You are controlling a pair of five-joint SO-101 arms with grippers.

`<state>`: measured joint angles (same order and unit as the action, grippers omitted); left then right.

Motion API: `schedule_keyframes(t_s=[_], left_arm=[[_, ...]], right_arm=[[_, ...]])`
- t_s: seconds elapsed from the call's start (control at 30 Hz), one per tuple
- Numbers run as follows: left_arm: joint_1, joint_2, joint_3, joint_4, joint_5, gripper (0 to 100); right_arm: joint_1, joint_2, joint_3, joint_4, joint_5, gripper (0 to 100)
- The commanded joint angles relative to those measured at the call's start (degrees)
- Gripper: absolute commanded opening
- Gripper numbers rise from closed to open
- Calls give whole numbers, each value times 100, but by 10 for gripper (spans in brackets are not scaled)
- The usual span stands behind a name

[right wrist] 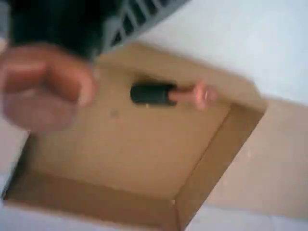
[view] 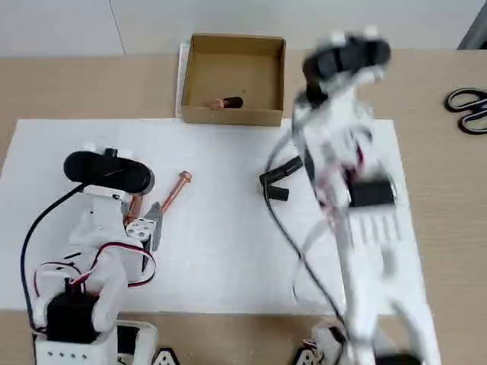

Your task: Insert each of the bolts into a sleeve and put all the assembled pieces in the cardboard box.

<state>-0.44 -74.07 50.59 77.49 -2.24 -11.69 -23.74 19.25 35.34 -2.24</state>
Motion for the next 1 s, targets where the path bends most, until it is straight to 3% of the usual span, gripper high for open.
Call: schedule_keyframes(t_s=[0.0,0.23,0.57,0.73,0.97], left_arm=[[-9,-53,101,-26,0,145],[-18,-53,180,9,0,143],[-18,-53,180,9,9,142],[-18,-53,180,18,9,142],[-18,-53,180,18,9,144]], right_arm=[[-321,1508,-1354,-716,53,7],[-611,4004,-3147,-1868,70,7],[-505,6844,-5538,-1903,70,50],[-532,7442,-5908,-1895,79,187],[-497,7424,-5952,-1886,79,249]])
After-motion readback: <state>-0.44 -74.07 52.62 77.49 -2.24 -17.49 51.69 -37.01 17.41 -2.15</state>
